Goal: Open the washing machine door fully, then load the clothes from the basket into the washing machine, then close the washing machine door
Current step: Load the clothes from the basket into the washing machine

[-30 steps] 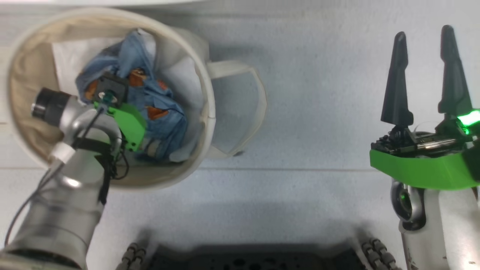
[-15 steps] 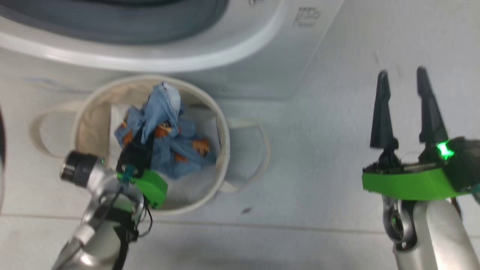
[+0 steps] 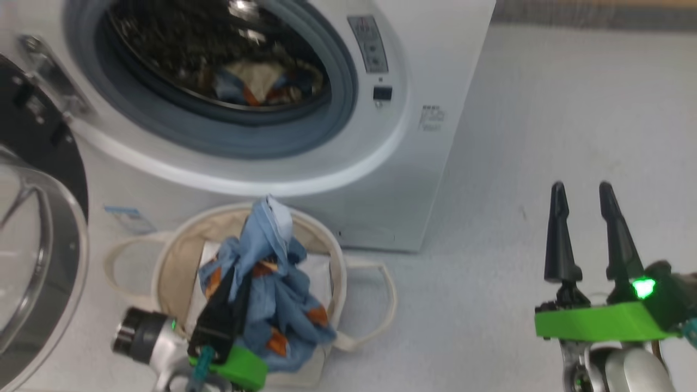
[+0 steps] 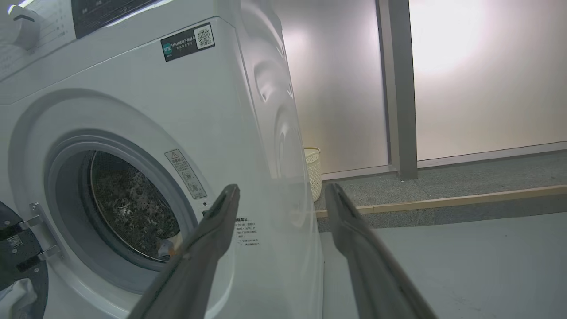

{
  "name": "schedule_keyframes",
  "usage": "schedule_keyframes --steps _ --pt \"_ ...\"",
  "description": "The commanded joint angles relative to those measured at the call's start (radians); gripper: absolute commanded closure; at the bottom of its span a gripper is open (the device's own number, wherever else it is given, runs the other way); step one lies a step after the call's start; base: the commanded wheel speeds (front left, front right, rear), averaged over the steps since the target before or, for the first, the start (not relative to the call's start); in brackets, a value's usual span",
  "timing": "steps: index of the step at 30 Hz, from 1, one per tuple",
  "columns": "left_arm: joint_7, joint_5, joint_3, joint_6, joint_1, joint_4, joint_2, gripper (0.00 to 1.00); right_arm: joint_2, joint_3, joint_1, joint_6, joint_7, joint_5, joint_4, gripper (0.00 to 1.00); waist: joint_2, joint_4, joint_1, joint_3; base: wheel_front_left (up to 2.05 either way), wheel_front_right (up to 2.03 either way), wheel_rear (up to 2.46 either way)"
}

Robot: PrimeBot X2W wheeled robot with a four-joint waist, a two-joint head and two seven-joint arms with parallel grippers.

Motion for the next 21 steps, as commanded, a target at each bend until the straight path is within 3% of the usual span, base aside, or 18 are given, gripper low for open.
schedule_keyframes --steps 1,10,21 --pt "-0.009 -0.003 0.031 0.01 -0.012 -0.05 0.025 1.0 0.001 0.019 0.001 0.0 -0.005 0.008 -0.029 0.0 -0.0001 0.009 0.0001 -0.07 0.0 0.0 0.0" --pt "-0.009 -0.012 0.05 0.042 0.079 -0.132 0.024 1.0 0.001 0.037 0.042 0.0 -0.005 0.035 -0.029 0.0 -0.0001 -0.009 0.0001 -0.101 0.0 0.0 0.0" --pt "-0.009 -0.011 0.062 0.037 0.083 -0.141 0.025 1.0 0.001 0.045 0.041 0.0 -0.005 0.031 -0.02 0.0 -0.0001 -0.023 0.0001 -0.091 0.0 0.0 0.0"
